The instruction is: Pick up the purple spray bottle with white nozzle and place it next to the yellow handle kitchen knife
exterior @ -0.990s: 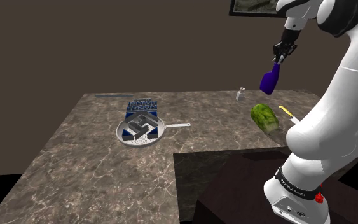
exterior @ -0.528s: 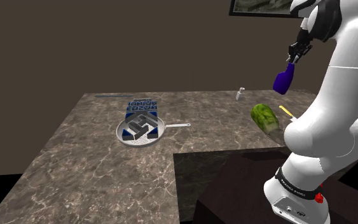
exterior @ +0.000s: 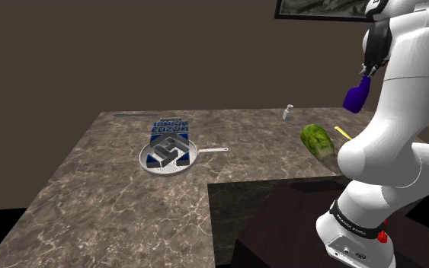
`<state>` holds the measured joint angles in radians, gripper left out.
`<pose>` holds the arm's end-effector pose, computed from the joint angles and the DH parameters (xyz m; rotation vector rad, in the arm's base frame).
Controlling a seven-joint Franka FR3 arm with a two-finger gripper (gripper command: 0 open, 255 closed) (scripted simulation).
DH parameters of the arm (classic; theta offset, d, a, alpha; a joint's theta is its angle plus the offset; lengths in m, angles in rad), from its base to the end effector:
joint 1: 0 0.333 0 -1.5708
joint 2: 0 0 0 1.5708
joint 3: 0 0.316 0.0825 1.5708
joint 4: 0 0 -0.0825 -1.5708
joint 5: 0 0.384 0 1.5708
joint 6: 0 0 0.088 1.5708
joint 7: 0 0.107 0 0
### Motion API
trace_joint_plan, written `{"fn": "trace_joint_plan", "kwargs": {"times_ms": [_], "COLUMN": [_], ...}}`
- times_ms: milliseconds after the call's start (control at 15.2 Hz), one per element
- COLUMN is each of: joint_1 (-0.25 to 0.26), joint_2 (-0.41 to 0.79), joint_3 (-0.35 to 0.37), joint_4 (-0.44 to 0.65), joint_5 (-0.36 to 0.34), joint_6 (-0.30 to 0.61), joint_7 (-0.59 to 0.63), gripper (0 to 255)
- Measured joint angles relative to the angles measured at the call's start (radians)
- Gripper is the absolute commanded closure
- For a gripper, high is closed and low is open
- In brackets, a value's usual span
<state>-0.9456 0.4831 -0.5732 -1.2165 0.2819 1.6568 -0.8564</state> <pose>0.1522 -0.6698 0.5332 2.9748 -0.9624 0.0551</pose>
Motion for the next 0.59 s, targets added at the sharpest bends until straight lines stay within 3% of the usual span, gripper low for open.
{"fn": "trace_joint_plan", "kwargs": {"times_ms": [594], "joint_1": [0.017], "joint_2": [-0.004], "joint_3": [0.002], "joint_4": [-0.128], "joint_5": [0.002], "joint_6": [0.120], "joint_7": [-0.018], "gripper": [255]}}
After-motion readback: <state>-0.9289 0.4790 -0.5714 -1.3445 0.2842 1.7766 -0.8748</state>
